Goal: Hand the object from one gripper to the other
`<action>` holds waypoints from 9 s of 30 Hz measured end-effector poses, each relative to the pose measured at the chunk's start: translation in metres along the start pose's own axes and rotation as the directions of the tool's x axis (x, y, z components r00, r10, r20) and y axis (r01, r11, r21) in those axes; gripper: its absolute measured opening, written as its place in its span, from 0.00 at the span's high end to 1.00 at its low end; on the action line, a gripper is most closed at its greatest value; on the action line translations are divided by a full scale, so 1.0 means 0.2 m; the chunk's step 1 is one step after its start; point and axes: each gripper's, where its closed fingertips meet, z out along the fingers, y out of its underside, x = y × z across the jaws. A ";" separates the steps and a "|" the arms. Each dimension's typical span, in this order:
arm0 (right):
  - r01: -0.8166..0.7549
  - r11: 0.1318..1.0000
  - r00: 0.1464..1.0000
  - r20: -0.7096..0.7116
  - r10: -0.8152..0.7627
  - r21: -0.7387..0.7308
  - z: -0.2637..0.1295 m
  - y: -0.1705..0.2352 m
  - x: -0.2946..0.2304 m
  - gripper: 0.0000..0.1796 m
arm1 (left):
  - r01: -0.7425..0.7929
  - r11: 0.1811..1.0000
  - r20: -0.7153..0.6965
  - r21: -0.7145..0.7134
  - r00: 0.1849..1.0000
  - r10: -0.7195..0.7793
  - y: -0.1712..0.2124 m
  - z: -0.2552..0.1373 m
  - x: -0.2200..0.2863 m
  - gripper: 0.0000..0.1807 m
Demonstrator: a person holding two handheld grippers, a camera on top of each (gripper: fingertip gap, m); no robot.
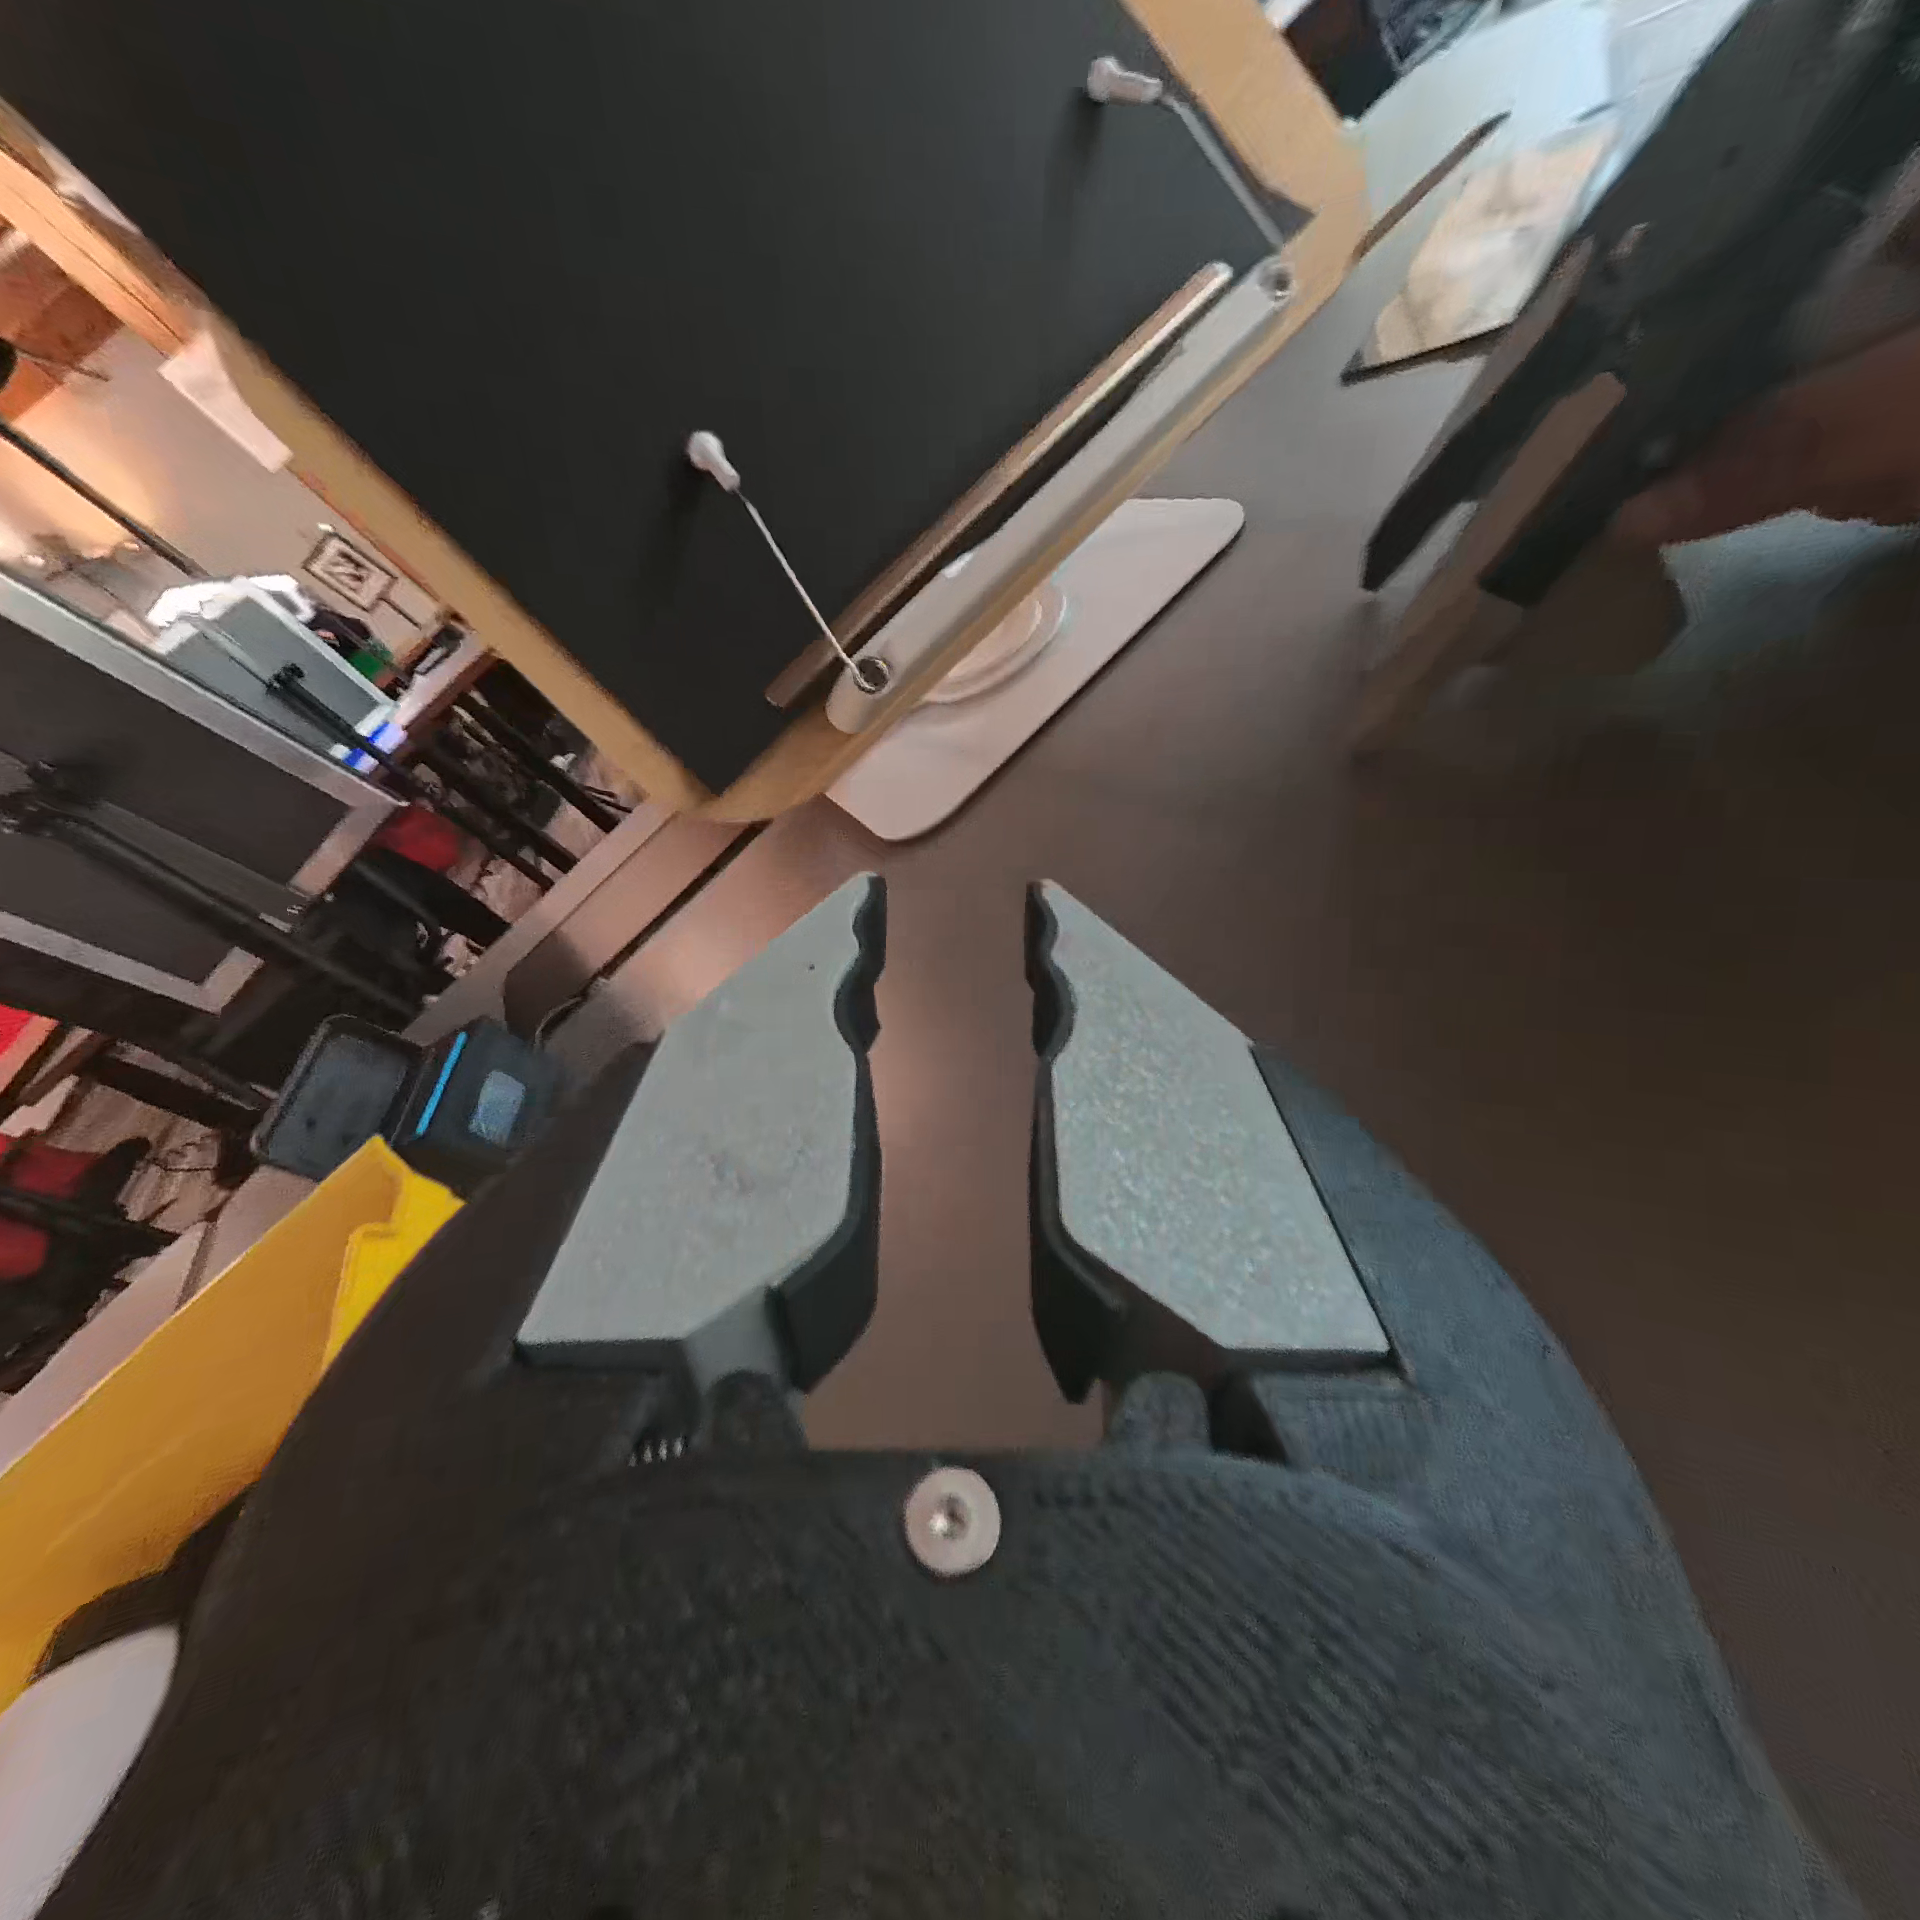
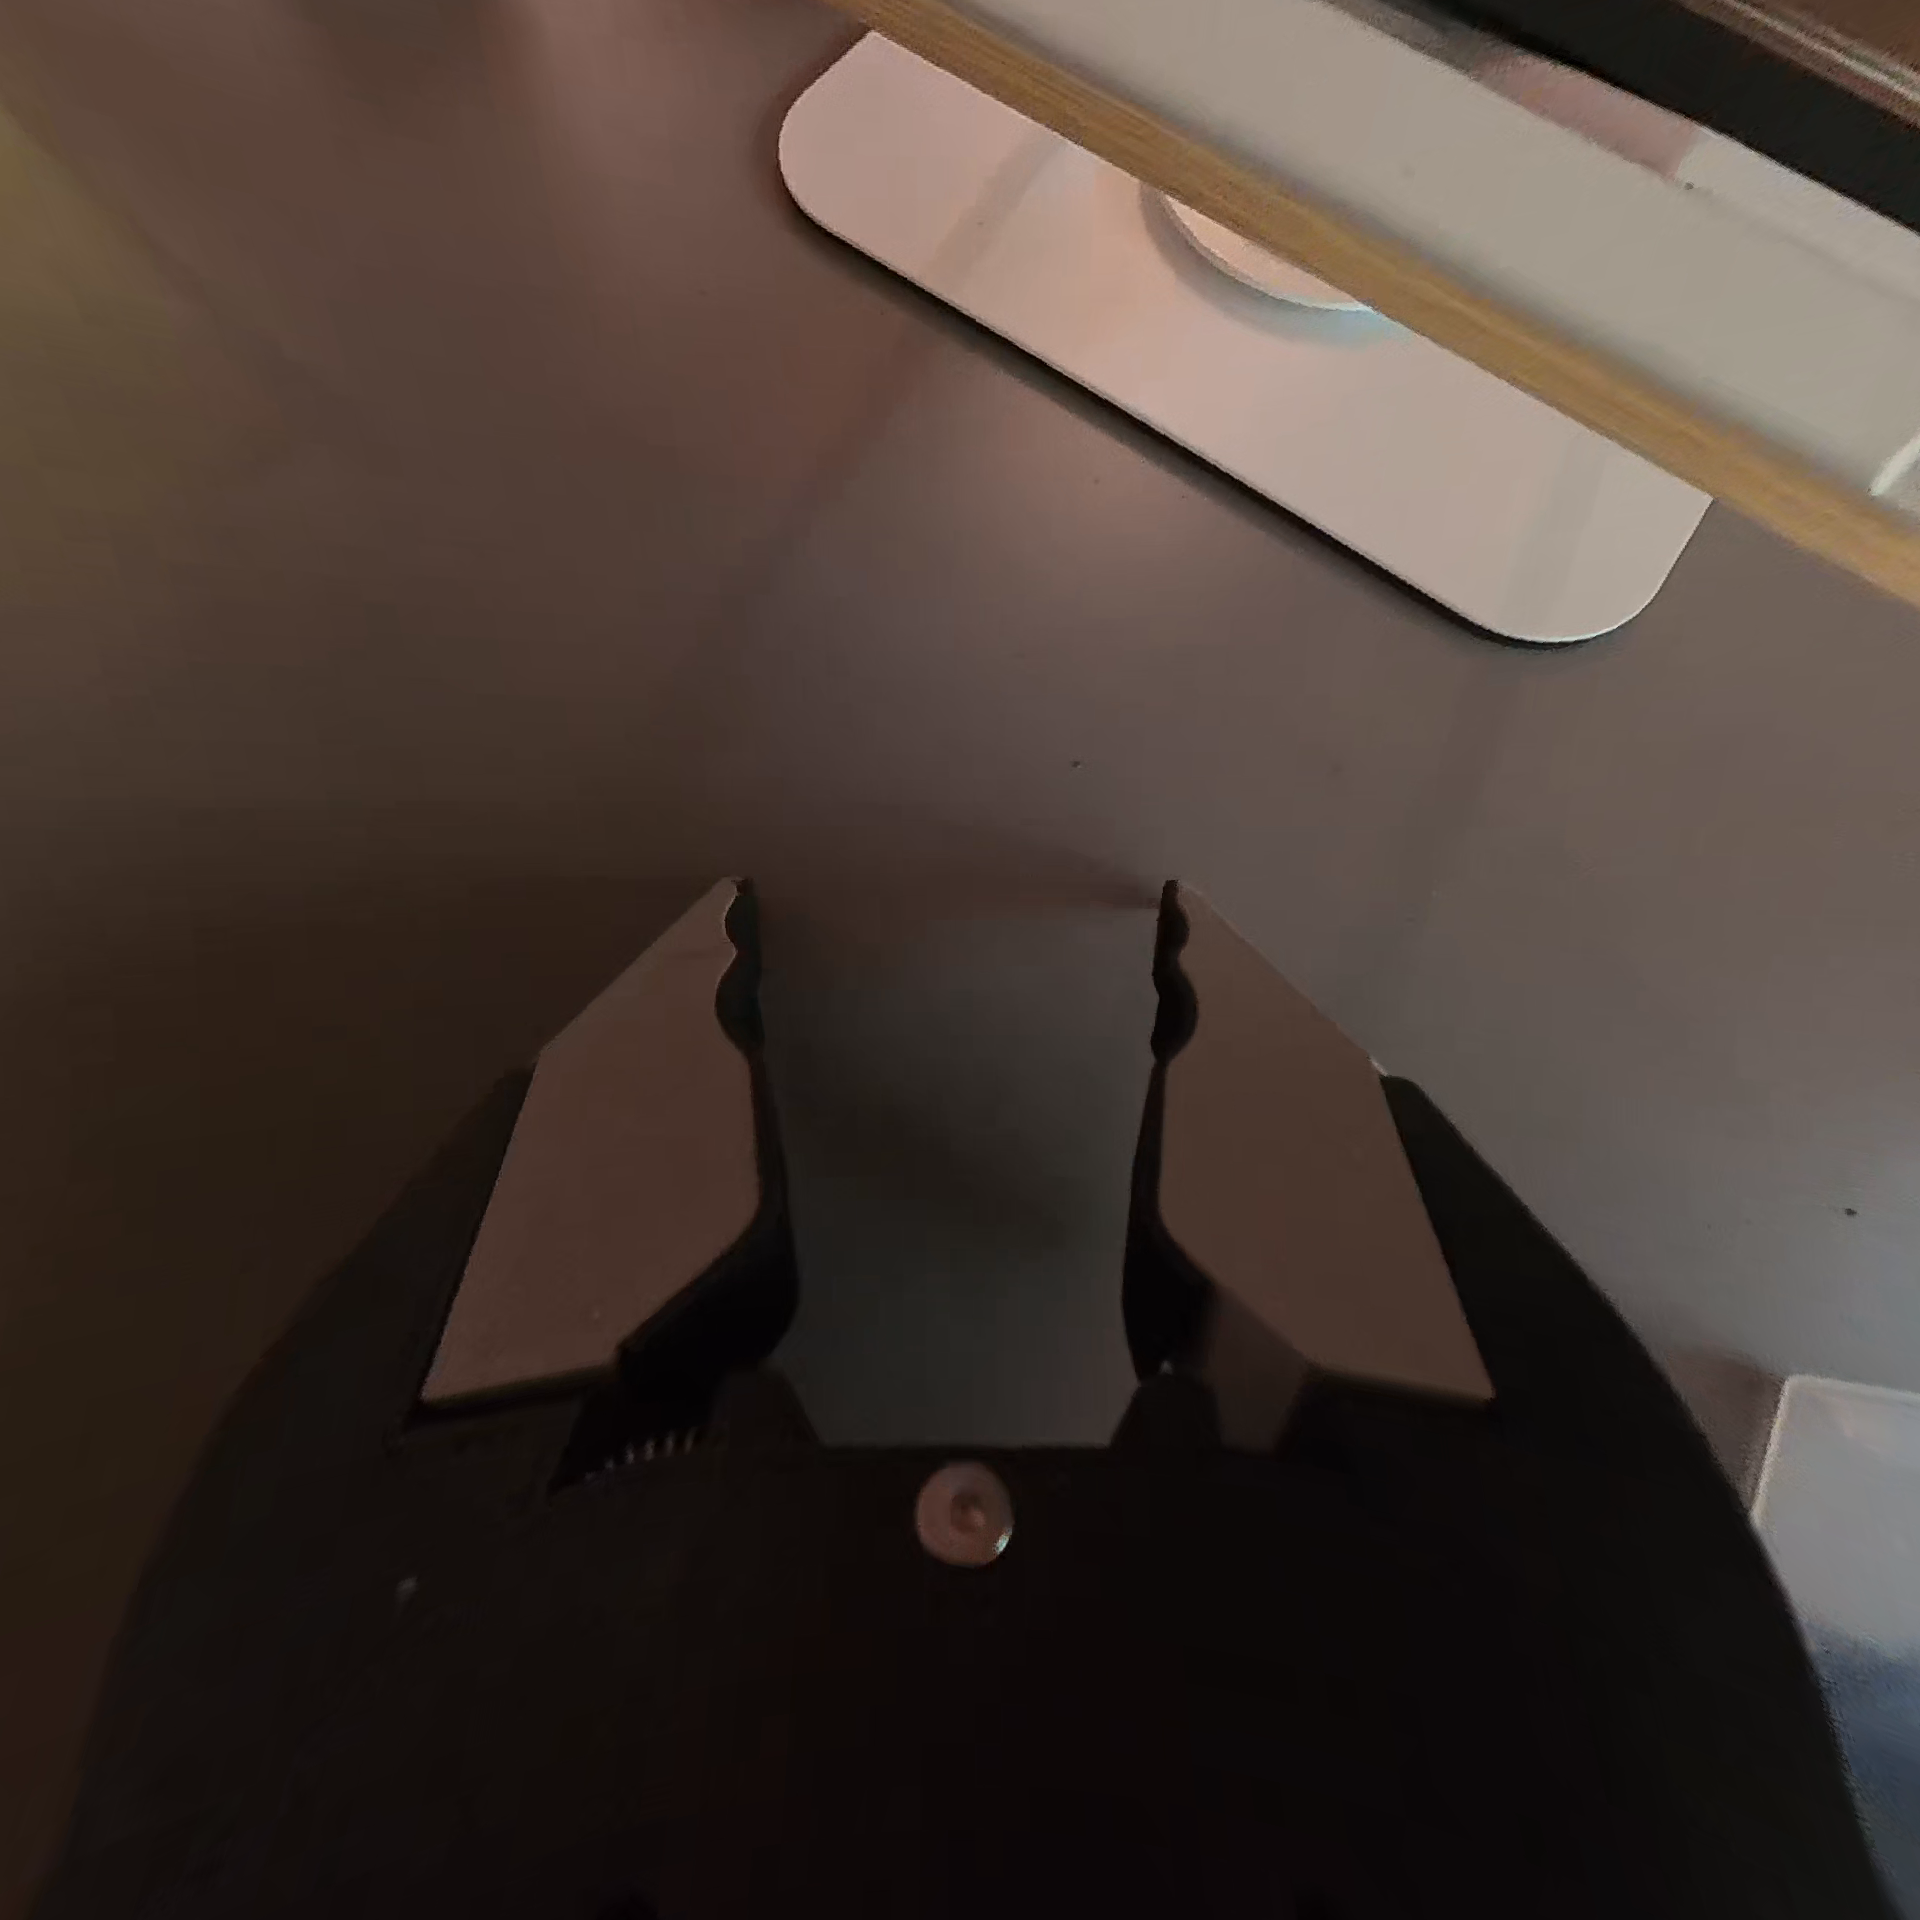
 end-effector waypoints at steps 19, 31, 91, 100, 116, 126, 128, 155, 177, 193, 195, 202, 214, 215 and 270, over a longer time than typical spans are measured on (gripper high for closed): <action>0.005 1.000 1.000 0.015 -0.005 -0.001 0.00 0.00 -0.02 0.57 | -0.032 0.788 -0.037 -0.615 0.999 0.012 0.69 -0.39 -0.88 0.81; 0.005 1.000 1.000 0.020 -0.005 -0.001 0.01 -0.01 -0.02 0.57 | -0.347 0.675 -0.339 -0.651 0.929 0.150 0.98 -0.11 -0.91 0.83; 0.647 0.664 0.756 -0.201 -0.623 0.374 -0.35 -0.30 -0.38 0.81 | 0.716 0.660 -0.683 -0.228 0.366 -0.633 -0.21 0.08 0.34 0.57; 0.819 0.427 0.554 -0.332 -0.764 0.383 -0.41 -0.29 -0.63 0.81 | 0.754 0.584 -0.740 -0.302 0.201 -0.642 -0.23 0.05 0.36 0.57; 0.435 0.728 0.822 0.097 -0.562 0.530 -0.44 -0.28 -0.57 0.70 | 0.669 0.740 -0.699 0.061 0.558 -0.447 -0.30 0.04 0.20 0.63; -0.480 0.867 0.295 0.955 0.015 0.135 -0.68 -0.34 -0.61 0.63 | 0.099 0.828 -0.347 0.552 0.930 0.120 -0.44 -0.10 0.29 0.63; -0.470 0.877 0.248 0.969 0.020 0.102 -0.68 -0.33 -0.66 0.62 | 0.023 0.818 -0.317 0.574 0.928 0.196 -0.44 -0.11 0.34 0.63; -0.433 0.898 0.250 0.968 0.034 0.081 -0.67 -0.31 -0.68 0.82 | -0.211 0.805 -0.127 0.555 0.935 0.332 -0.39 -0.05 0.40 0.63; 0.702 0.555 0.709 -0.367 -0.602 0.446 -0.61 -0.37 -0.32 0.82 | 0.531 0.847 -0.697 0.040 0.622 -0.357 -0.24 0.04 0.40 0.62; 0.946 0.256 0.324 -0.515 -0.794 0.201 -0.44 -0.28 -0.66 0.81 | 0.528 0.849 -0.705 0.017 0.608 -0.364 -0.24 0.04 0.39 0.81; 0.917 0.302 0.393 -0.467 -0.792 0.259 -0.44 -0.27 -0.66 0.80 | 0.437 0.896 -0.668 0.077 0.689 -0.279 -0.23 0.04 0.38 0.82; 0.530 0.680 0.746 0.103 -0.658 0.508 -0.49 -0.20 -0.61 0.62 | -0.140 0.849 -0.362 0.510 0.860 0.360 -0.31 -0.08 0.42 0.81; -0.290 0.889 0.353 0.903 -0.246 0.355 -0.82 -0.28 -0.76 0.67 | -0.253 0.656 -0.056 0.711 0.909 0.412 -0.49 -0.20 0.34 0.81; -0.336 0.882 0.338 0.916 -0.216 0.332 -0.81 -0.30 -0.74 0.72 | -0.263 0.653 -0.055 0.710 0.904 0.424 -0.49 -0.20 0.36 0.81; -0.294 0.925 0.603 0.797 -0.018 0.243 -0.57 -0.26 -0.60 0.57 | -0.346 0.861 -0.093 0.374 0.909 0.406 -0.24 0.08 0.30 0.63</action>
